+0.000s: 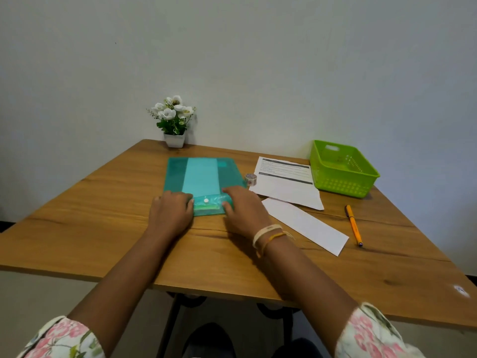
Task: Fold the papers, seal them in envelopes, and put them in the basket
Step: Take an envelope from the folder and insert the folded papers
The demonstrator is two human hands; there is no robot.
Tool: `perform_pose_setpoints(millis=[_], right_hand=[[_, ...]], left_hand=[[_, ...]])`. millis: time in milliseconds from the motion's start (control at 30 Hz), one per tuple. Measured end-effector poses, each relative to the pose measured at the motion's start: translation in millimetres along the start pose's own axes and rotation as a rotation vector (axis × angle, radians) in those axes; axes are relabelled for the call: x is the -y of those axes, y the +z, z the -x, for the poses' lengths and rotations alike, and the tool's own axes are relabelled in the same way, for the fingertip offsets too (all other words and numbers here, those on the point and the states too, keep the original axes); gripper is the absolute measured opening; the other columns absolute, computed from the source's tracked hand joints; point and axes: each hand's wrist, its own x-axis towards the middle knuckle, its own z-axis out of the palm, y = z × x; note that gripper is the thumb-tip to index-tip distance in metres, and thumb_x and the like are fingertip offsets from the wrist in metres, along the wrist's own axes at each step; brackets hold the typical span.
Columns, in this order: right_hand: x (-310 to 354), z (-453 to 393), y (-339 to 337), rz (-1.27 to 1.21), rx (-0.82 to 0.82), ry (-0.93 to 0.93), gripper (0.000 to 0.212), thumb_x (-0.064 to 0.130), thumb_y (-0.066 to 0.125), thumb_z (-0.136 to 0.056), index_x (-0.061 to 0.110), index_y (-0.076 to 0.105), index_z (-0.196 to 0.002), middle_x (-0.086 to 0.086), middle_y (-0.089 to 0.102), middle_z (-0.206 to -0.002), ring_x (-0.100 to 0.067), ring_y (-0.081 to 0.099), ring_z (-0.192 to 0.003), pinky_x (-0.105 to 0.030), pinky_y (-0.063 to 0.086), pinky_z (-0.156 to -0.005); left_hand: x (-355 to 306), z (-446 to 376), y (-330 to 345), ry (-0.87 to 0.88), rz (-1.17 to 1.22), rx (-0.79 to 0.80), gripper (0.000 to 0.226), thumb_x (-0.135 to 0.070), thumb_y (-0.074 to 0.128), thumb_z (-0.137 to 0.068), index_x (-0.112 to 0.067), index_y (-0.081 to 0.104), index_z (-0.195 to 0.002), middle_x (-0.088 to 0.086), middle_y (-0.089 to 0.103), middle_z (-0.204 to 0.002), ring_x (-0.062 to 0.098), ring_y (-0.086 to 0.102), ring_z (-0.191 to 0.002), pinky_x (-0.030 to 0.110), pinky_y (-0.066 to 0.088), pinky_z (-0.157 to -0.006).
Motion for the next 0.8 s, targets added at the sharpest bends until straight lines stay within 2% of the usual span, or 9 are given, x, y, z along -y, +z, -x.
perform_pose_setpoints(millis=[100, 167, 367, 467, 533, 600, 667, 733, 800], right_hand=[[7.7, -34.0, 13.0, 0.043, 0.204, 0.006, 0.045, 0.027, 0.049, -0.097, 0.016, 0.043, -0.141, -0.008, 0.049, -0.141, -0.026, 0.047, -0.127, -0.04, 0.037, -0.106], [4.4, -51.3, 17.6, 0.034, 0.324, 0.043, 0.046, 0.027, 0.054, -0.095, 0.014, 0.048, -0.138, -0.011, 0.05, -0.139, -0.027, 0.048, -0.125, -0.038, 0.038, -0.105], [-0.2, -77.9, 23.2, -0.035, 0.397, 0.065, 0.041, 0.021, 0.071, -0.084, 0.01, 0.06, -0.121, -0.008, 0.059, -0.122, -0.023, 0.056, -0.108, -0.027, 0.045, -0.088], [-1.4, -75.9, 24.7, -0.088, 0.357, 0.063, 0.035, 0.018, 0.072, -0.081, 0.011, 0.062, -0.114, -0.007, 0.061, -0.117, -0.018, 0.055, -0.1, -0.026, 0.045, -0.084], [-2.9, -63.6, 23.0, -0.096, 0.288, 0.014, 0.029, 0.018, 0.069, -0.084, 0.014, 0.062, -0.111, -0.006, 0.062, -0.114, -0.019, 0.057, -0.101, -0.029, 0.047, -0.087], [-5.0, -44.5, 23.1, -0.056, 0.143, -0.089, 0.021, 0.016, 0.063, -0.087, 0.016, 0.059, -0.108, -0.007, 0.065, -0.108, -0.023, 0.059, -0.098, -0.033, 0.049, -0.083], [-5.8, -24.3, 24.0, 0.016, -0.014, -0.219, 0.017, 0.015, 0.059, -0.088, 0.017, 0.055, -0.105, -0.009, 0.068, -0.093, -0.027, 0.062, -0.083, -0.034, 0.05, -0.071], [-6.4, -9.3, 22.0, 0.098, -0.099, -0.329, 0.018, 0.01, 0.06, -0.085, 0.016, 0.054, -0.101, -0.01, 0.066, -0.076, -0.03, 0.06, -0.068, -0.031, 0.044, -0.061], [-7.7, 2.0, 17.2, 0.15, -0.118, -0.372, 0.019, 0.006, 0.061, -0.081, 0.015, 0.055, -0.097, -0.01, 0.065, -0.07, -0.031, 0.057, -0.063, -0.027, 0.032, -0.061]], left_hand=[[-0.2, 0.8, 1.0, -0.012, 0.066, -0.026, 0.032, -0.035, 0.05, -0.093, -0.02, 0.068, -0.115, 0.01, 0.068, -0.105, 0.027, 0.056, -0.098, 0.038, 0.046, -0.082], [2.2, -0.8, 3.1, -0.061, 0.125, -0.025, 0.035, -0.039, 0.055, -0.09, -0.021, 0.068, -0.117, 0.01, 0.066, -0.107, 0.026, 0.056, -0.101, 0.038, 0.046, -0.084], [15.2, -7.7, 12.3, -0.162, 0.326, -0.013, 0.033, -0.044, 0.062, -0.084, -0.025, 0.072, -0.108, 0.008, 0.067, -0.107, 0.025, 0.056, -0.104, 0.038, 0.047, -0.087], [16.3, -8.8, 13.8, -0.179, 0.367, -0.014, 0.035, -0.046, 0.054, -0.089, -0.023, 0.071, -0.108, 0.01, 0.065, -0.107, 0.027, 0.056, -0.101, 0.039, 0.048, -0.084], [18.4, -9.0, 14.6, -0.188, 0.461, -0.004, 0.047, -0.053, 0.043, -0.09, -0.02, 0.073, -0.104, 0.011, 0.067, -0.101, 0.027, 0.058, -0.096, 0.04, 0.048, -0.082], [19.4, -7.9, 13.4, -0.193, 0.567, -0.012, 0.058, -0.059, 0.033, -0.087, -0.02, 0.074, -0.1, 0.01, 0.068, -0.096, 0.026, 0.059, -0.091, 0.043, 0.049, -0.081], [19.5, -7.4, 13.1, -0.186, 0.633, -0.029, 0.058, -0.057, 0.029, -0.089, -0.024, 0.074, -0.102, 0.01, 0.068, -0.103, 0.026, 0.059, -0.095, 0.045, 0.048, -0.086], [17.8, -7.5, 11.6, -0.203, 0.721, -0.031, 0.054, -0.054, 0.028, -0.093, -0.026, 0.074, -0.105, 0.009, 0.066, -0.112, 0.026, 0.058, -0.1, 0.045, 0.046, -0.092], [16.9, -8.1, 10.1, -0.245, 0.844, 0.008, 0.058, -0.055, 0.023, -0.095, -0.028, 0.072, -0.107, 0.006, 0.063, -0.118, 0.023, 0.056, -0.106, 0.045, 0.042, -0.098]])
